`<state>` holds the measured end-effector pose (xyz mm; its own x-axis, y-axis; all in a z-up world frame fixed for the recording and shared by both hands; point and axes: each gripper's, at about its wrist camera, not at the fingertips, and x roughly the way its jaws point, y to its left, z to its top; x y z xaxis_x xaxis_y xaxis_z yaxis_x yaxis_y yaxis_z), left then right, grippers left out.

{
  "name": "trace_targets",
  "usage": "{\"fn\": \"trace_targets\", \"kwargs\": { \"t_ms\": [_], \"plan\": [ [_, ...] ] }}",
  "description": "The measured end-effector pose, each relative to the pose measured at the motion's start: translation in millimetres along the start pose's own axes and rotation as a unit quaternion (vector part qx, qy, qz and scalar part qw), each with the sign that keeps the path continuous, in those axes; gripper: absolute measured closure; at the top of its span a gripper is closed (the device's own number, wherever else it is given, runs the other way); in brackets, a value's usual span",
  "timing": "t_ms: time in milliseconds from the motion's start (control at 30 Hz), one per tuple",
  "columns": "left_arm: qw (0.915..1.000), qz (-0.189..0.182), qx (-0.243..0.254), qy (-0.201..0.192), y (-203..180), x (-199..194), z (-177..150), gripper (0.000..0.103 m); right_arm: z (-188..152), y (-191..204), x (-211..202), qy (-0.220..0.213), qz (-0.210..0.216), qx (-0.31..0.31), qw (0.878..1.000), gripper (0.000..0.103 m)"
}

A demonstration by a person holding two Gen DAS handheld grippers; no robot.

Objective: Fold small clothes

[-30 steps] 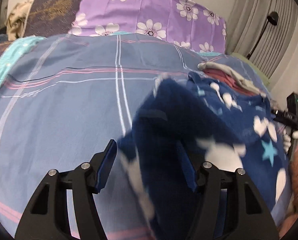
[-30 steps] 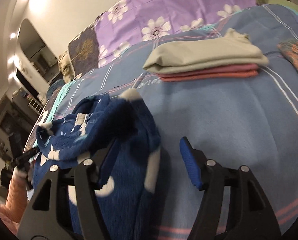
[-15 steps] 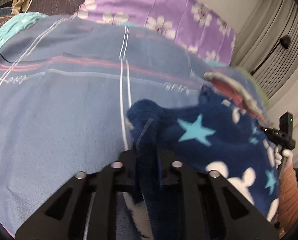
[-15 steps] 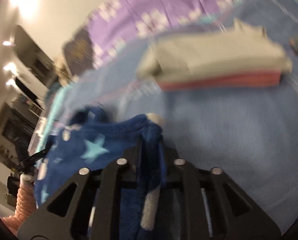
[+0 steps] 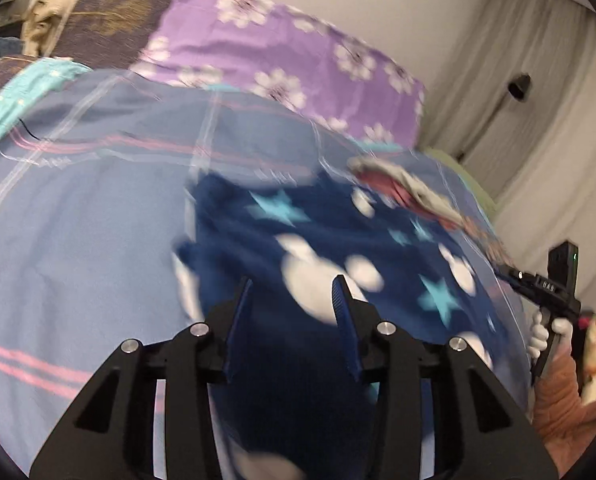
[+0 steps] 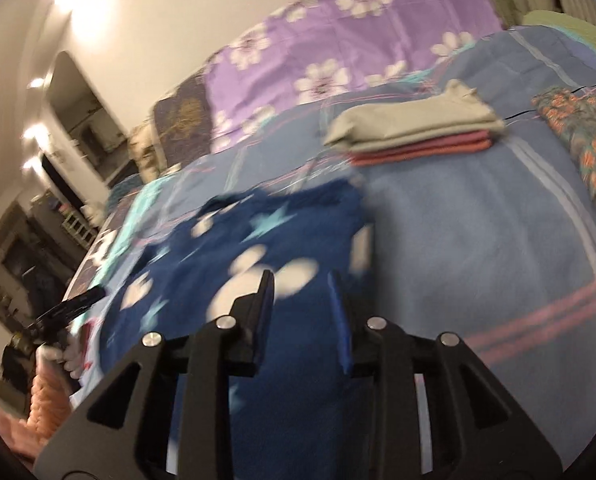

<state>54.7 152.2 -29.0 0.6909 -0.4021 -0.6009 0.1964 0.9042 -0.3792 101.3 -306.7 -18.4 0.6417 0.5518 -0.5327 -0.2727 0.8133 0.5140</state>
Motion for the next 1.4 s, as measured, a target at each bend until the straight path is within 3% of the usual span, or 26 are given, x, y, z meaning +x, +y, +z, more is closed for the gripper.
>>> {"fn": "trace_targets", "kwargs": {
  "t_ms": [100,167,200,300,400,467,567,633,667,733,833,933,1100,1200,1300,1400],
  "plan": [
    [0.9974,0.042,0.039,0.043,-11,18,-37,0.059,-34,21,7,0.034,0.035,-0.025,0.999,0.066],
    [0.9937,0.061,0.092,0.013,-17,15,-54,0.059,-61,30,28,0.071,-0.028,-0.072,0.994,0.061],
    [0.9919,0.069,0.106,0.011,-20,14,-58,0.058,-73,34,36,0.075,-0.063,-0.104,0.99,0.065],
    [0.9913,0.087,0.096,0.022,-24,9,-53,0.058,-77,47,31,0.06,-0.086,-0.128,0.986,0.063],
    [0.9884,0.111,0.101,0.023,-33,1,-44,0.058,-63,39,13,0.036,-0.055,-0.082,0.994,0.061],
    [0.9906,0.091,0.102,0.01,-48,-6,-37,0.059,-53,25,-8,0.007,-0.043,-0.047,0.998,0.061],
    [0.9907,0.029,0.133,0.001,-91,-7,-32,0.059,-43,-8,-31,-0.023,-0.052,0.017,0.998,0.061],
    [0.9872,-0.023,0.156,0.023,-129,10,-30,0.058,-47,-30,-38,-0.02,-0.07,0.059,0.996,0.079],
    [0.9855,-0.042,0.161,0.035,-142,19,-31,0.058,-49,-38,-38,-0.017,-0.067,0.076,0.995,0.083],
    [0.978,-0.091,0.173,0.074,-178,50,-33,0.059,-55,-55,-37,-0.005,-0.056,0.108,0.993,0.092],
    [0.9648,-0.123,0.199,0.12,-228,89,-45,0.059,-65,-66,-32,0.012,-0.044,0.12,0.992,0.093],
    [0.9549,-0.139,0.214,0.152,-259,116,-55,0.059,-71,-72,-29,0.032,0.005,0.13,0.991,0.093],
    [0.9548,-0.139,0.189,0.182,-269,143,-66,0.058,-72,-67,-19,0.056,0.069,0.125,0.988,0.093],
    [0.9629,-0.168,0.099,0.187,-244,147,-59,0.058,-71,-59,-14,0.066,0.103,0.112,0.986,0.093],
    [0.9657,-0.189,0.045,0.173,-232,142,-51,0.056,-69,-43,-11,0.073,0.11,0.078,0.988,0.093],
    [0.9683,-0.176,0.061,0.166,-242,139,-46,0.048,-67,-25,-11,0.076,0.13,0.048,0.987,0.093]
  ]
}}
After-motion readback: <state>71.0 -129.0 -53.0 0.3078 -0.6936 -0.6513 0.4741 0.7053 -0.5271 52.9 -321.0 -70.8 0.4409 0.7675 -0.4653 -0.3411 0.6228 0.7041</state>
